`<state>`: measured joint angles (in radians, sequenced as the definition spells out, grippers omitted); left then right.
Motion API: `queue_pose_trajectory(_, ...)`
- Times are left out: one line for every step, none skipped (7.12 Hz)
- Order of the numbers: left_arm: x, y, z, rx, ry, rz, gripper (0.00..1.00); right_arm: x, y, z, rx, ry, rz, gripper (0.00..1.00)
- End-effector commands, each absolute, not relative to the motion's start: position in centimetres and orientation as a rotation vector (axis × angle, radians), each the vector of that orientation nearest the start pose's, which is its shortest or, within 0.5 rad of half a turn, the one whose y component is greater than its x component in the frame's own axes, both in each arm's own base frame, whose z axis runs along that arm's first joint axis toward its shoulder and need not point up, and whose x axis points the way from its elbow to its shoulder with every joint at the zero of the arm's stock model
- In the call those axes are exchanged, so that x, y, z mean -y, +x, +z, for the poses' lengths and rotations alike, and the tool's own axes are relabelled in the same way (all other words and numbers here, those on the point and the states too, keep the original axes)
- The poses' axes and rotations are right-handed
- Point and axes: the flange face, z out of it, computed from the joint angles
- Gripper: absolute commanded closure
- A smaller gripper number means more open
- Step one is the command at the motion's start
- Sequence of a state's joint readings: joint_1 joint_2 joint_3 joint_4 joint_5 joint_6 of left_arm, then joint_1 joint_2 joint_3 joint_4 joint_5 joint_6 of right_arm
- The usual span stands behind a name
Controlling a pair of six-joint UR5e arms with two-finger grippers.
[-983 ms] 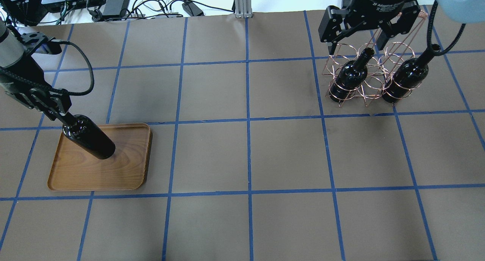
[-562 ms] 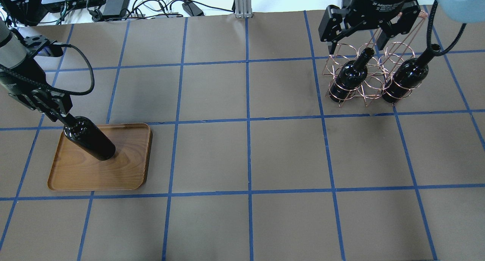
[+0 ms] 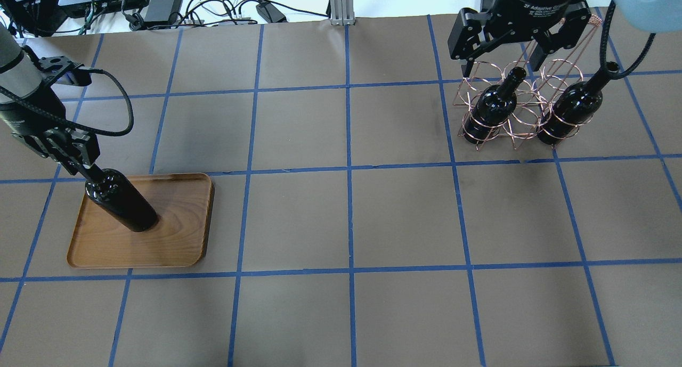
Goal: Take wine from basket and place on tray
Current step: 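Lower the bottle onto the wooden tray with the left gripper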
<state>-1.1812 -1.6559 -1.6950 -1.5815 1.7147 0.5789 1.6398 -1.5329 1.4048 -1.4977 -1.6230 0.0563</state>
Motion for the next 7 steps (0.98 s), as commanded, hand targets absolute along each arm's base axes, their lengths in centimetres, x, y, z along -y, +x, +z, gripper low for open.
queue_pose_trajectory(50.4,7.9,38.6,-3.071,0.318,0.409,0.57,50.0,16.3,54.4,-3.189,-0.015,-0.093,0.00)
queue_pose_trajectory(50.4,7.9,38.6,-3.071,0.318,0.409,0.42,50.0,16.2,54.5,-3.189,-0.020,-0.098,0.00)
queue_pose_trajectory(50.3,7.8,38.7,-3.071,0.320,0.407,0.27,50.0,16.3,54.3,-3.189,-0.025,-0.093,0.00)
queue_pose_trajectory(50.4,7.8,39.0,-3.068,0.312,0.394,0.15,50.0,16.3,54.3,-3.189,-0.027,-0.093,0.00)
queue_pose_trajectory(50.1,7.9,40.4,-3.064,0.300,0.368,0.11,50.0,16.3,54.3,-3.189,-0.027,-0.093,0.00)
queue_pose_trajectory(49.9,7.4,41.4,-3.064,0.293,0.340,0.09,50.0,16.3,54.3,-3.189,-0.027,-0.095,0.00)
queue_pose_trajectory(50.0,6.8,42.7,-3.056,0.289,0.305,0.09,50.0,16.3,54.3,-3.189,-0.027,-0.093,0.00)
